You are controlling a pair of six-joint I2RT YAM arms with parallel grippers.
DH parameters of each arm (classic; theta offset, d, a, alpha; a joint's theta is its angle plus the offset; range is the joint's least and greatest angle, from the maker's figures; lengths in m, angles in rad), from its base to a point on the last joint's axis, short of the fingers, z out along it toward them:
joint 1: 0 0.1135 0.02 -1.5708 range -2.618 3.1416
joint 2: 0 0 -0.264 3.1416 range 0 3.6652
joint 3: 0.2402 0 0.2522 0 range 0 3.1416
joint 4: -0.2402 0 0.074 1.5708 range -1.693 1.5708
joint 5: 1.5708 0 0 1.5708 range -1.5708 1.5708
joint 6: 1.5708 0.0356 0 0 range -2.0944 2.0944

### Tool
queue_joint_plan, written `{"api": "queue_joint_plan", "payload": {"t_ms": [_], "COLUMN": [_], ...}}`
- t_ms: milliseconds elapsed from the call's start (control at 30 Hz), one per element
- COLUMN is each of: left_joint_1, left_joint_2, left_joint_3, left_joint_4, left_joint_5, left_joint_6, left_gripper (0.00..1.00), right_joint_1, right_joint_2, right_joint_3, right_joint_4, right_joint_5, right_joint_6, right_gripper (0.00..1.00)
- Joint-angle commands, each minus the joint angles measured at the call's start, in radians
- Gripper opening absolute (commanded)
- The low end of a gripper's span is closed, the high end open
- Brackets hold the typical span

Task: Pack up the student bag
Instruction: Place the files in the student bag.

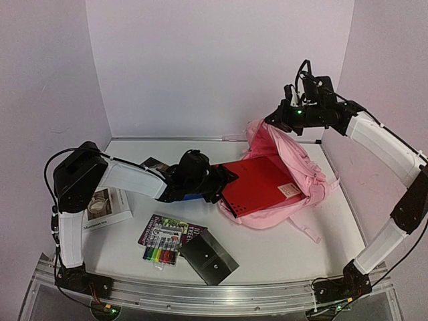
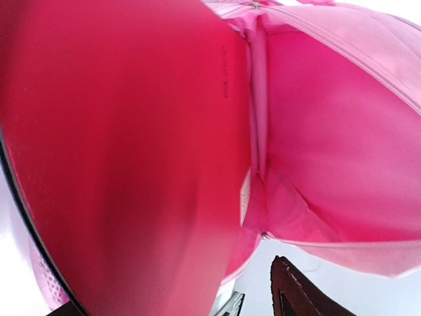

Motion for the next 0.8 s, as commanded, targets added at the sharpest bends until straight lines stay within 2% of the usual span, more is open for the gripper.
{"api": "queue_joint_plan", "payload": {"t_ms": [0,100,167,233,333,500,767], "left_joint_1": [-0.007,-0.009,-0.009,-0.01,-0.014,-0.015,0.013], "left_joint_2": [-0.065,-0.045,-0.027,-0.009,0.017,0.106,0.285], "left_joint_3": [-0.07,-0.101,-0.1,-0.083,-0.037,0.071,0.206], "left_joint_4": [0.253,0.364,0.4,0.408,0.397,0.398,0.431], "left_joint_5": [0.013,0.032,0.04,0.058,0.092,0.118,0.034], "left_joint_6": [-0.005,-0.001,-0.006,-0.01,0.0,-0.047,-0.185], "left_gripper": [0.7,0.59,0.44,0.24,0.02,0.0,0.0], "right_joint_1": [-0.002,-0.002,-0.001,-0.001,0.0,0.015,0.046], "right_joint_2": [-0.076,-0.085,-0.092,-0.098,-0.107,-0.113,-0.127], "right_joint_3": [0.006,0.0,-0.006,-0.013,-0.029,-0.043,-0.066], "right_joint_4": [0.126,0.128,0.132,0.136,0.154,0.185,0.239], "right_joint_5": [-0.018,-0.026,-0.037,-0.051,-0.079,-0.123,-0.156], "right_joint_6": [-0.022,-0.028,-0.031,-0.031,-0.028,-0.006,0.082], "right_gripper": [0.0,0.0,0.0,0.0,0.0,0.0,0.0]}}
